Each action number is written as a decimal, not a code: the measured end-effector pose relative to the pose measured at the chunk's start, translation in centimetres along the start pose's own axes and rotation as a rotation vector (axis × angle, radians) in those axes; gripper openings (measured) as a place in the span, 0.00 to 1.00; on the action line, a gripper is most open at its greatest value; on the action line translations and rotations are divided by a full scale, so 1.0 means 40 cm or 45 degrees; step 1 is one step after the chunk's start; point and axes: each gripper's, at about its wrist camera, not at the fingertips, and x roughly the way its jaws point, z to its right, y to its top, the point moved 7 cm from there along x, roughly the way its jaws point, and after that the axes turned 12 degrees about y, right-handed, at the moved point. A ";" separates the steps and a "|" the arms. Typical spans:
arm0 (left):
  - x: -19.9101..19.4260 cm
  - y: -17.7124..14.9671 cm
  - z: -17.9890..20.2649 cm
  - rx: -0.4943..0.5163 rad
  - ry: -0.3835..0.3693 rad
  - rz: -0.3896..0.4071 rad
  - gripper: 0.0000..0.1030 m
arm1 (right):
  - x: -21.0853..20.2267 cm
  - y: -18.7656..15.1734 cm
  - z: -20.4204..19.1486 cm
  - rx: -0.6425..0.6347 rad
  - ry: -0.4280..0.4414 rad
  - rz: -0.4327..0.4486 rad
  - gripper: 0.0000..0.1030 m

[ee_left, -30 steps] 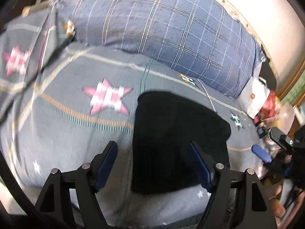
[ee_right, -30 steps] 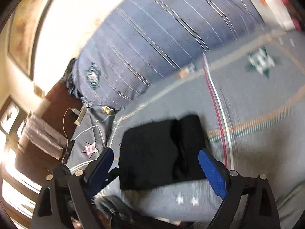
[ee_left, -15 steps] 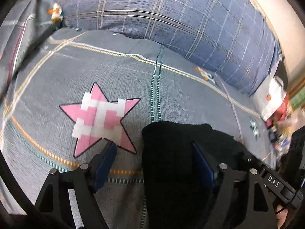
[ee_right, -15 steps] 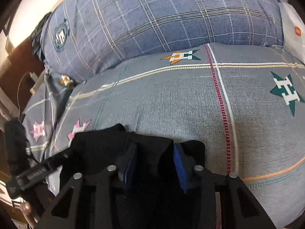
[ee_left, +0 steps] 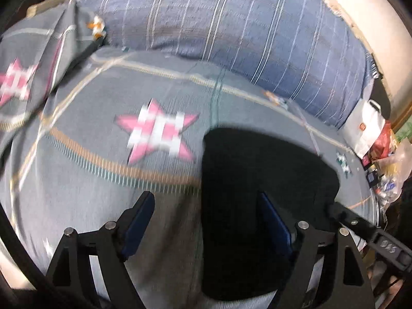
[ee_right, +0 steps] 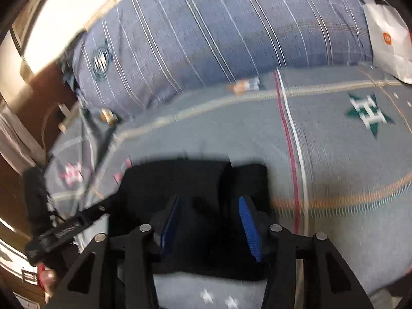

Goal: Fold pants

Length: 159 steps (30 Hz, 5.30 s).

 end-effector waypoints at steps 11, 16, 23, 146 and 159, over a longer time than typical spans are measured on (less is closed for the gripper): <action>-0.045 -0.102 -0.048 -0.048 -0.008 -0.016 0.82 | -0.082 -0.024 -0.061 -0.017 0.018 0.056 0.58; -0.038 -0.120 -0.041 -0.022 0.010 -0.047 0.82 | -0.029 -0.066 -0.019 0.060 0.005 -0.028 0.58; -0.022 -0.117 -0.040 -0.029 0.027 -0.059 0.85 | -0.010 -0.094 -0.031 -0.083 -0.099 -0.061 0.58; -0.250 -0.109 0.063 0.251 0.420 0.248 0.80 | -0.253 -0.033 -0.100 0.022 0.061 0.142 0.81; -0.294 -0.130 0.081 0.274 0.361 0.229 0.80 | -0.277 -0.034 -0.146 -0.054 0.025 0.151 0.81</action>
